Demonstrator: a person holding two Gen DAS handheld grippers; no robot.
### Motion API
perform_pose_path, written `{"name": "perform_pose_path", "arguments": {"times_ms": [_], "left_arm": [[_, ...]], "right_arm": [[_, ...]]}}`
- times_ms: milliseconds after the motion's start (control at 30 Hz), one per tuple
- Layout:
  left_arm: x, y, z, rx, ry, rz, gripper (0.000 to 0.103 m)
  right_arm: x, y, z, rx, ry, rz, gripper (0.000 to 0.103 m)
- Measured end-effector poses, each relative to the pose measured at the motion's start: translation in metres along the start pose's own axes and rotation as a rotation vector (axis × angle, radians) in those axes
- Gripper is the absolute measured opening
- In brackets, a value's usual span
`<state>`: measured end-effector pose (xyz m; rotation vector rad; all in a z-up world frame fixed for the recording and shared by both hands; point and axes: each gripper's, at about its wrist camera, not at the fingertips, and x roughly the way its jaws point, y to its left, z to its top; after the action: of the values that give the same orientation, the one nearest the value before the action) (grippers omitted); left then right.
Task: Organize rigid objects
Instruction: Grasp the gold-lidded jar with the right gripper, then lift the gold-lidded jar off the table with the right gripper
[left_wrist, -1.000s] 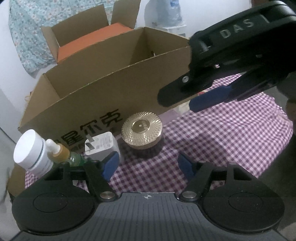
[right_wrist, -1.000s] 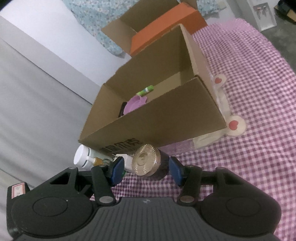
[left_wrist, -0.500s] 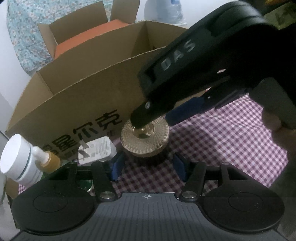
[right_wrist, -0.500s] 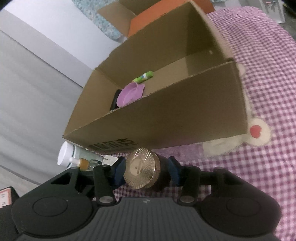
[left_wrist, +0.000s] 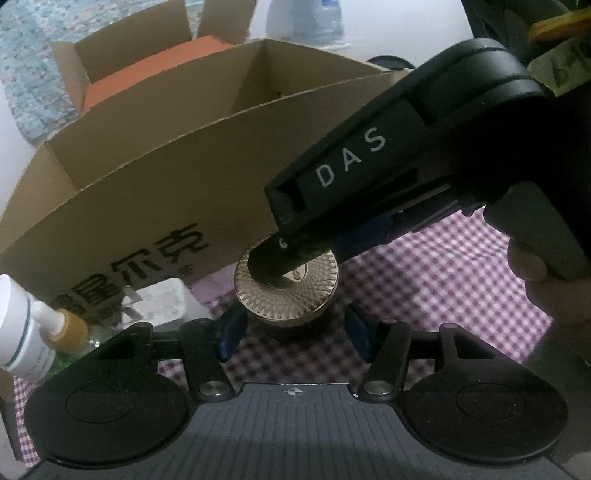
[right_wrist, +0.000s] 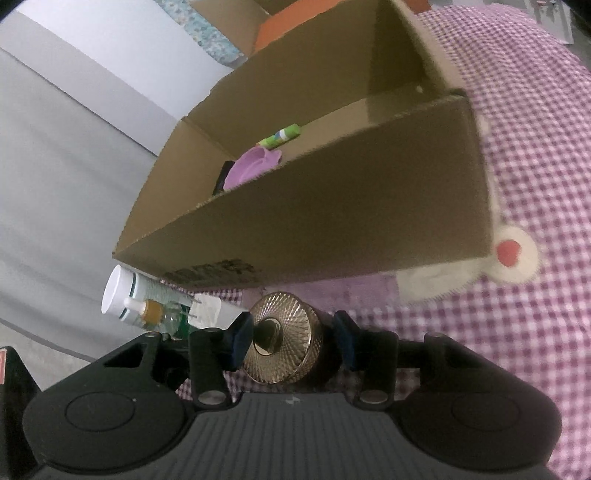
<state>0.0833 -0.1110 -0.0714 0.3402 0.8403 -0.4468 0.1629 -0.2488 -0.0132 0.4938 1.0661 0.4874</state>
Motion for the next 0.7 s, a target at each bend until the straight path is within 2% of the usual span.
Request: {"name": "perform_pose_path", "arguments": {"times_ms": [200, 467, 700], "left_arm": [[-0.007, -0.018, -0.006, 0.043, -0.009, -0.041, 0.059], [0.000, -0.027, -0.001, 0.070, -0.018, -0.003, 0.060], [0.014, -0.027, 0.007, 0.091, -0.014, 0.002, 0.061]], "right_arm": [[-0.020, -0.013, -0.012, 0.030, -0.005, -0.001, 0.051], [-0.027, -0.021, -0.017, 0.061, -0.019, 0.013, 0.051], [-0.023, -0.026, -0.016, 0.080, -0.019, 0.029, 0.052]]}}
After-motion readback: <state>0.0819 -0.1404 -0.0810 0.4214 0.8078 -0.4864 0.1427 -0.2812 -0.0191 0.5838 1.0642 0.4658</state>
